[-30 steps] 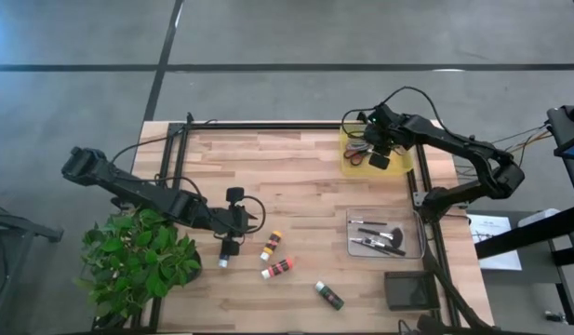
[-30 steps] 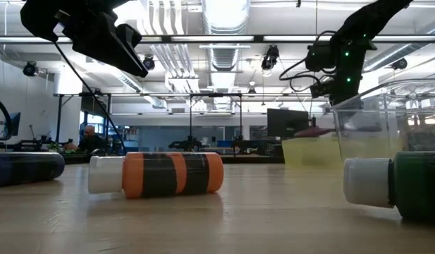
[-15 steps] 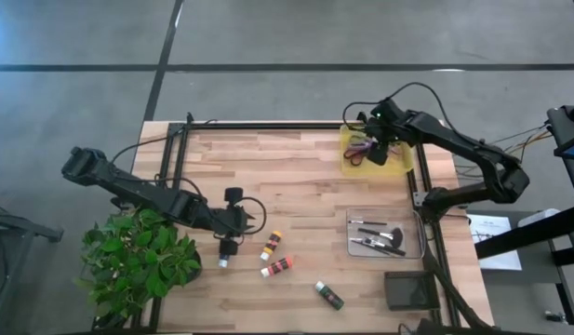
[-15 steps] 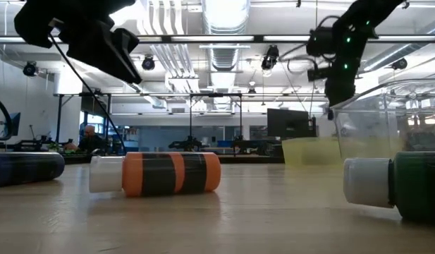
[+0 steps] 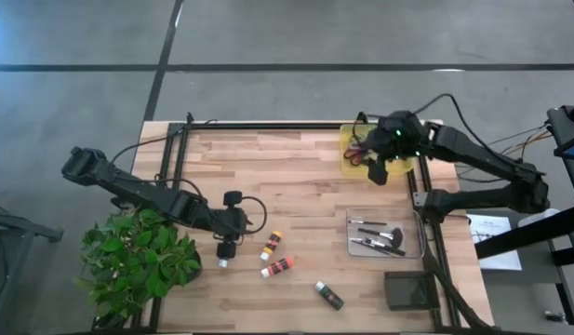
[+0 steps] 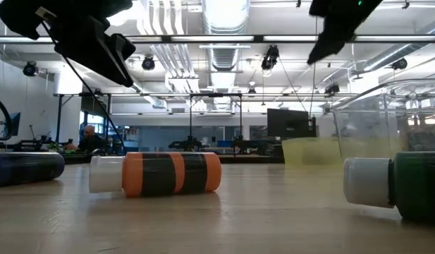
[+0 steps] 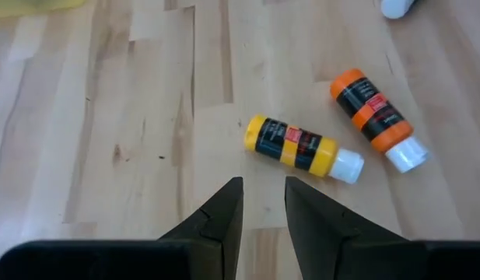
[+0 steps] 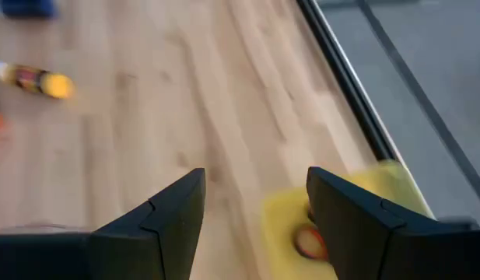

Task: Pick & Place Paint Supplies
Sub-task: Put the orange paint bottle into the black bin

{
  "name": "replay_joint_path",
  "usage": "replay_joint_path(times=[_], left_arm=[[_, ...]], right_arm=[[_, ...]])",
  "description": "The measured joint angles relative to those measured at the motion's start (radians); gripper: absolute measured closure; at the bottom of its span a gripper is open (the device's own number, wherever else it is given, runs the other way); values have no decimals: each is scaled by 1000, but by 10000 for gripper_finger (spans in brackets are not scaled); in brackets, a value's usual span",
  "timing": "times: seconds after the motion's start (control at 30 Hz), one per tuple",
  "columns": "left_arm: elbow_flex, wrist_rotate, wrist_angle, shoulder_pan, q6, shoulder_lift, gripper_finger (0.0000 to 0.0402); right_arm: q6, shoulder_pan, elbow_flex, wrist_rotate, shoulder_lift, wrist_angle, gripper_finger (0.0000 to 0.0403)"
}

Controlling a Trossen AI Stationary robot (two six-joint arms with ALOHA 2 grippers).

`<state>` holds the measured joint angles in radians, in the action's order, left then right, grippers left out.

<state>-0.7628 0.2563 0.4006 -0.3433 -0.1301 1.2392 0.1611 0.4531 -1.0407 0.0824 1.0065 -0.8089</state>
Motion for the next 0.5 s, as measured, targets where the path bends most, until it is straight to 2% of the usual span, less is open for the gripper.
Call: replay_joint_path(times=[0.13,0.27,0.4,0.5], left_arm=[[0,-25,-24,-5,-9,0,297],[0,-80,-113,-16,40,11,297],[0,-161,-219,-23,132,47,297],[0,-163,-272,-22,142,91,297]], right_arm=[[-41,-113,16,-11,-47,31,178],[-64,-201,25,-68,-58,38,178],[-79,-249,27,-107,-45,39,178],[-93,-261,27,-112,-32,41,178]])
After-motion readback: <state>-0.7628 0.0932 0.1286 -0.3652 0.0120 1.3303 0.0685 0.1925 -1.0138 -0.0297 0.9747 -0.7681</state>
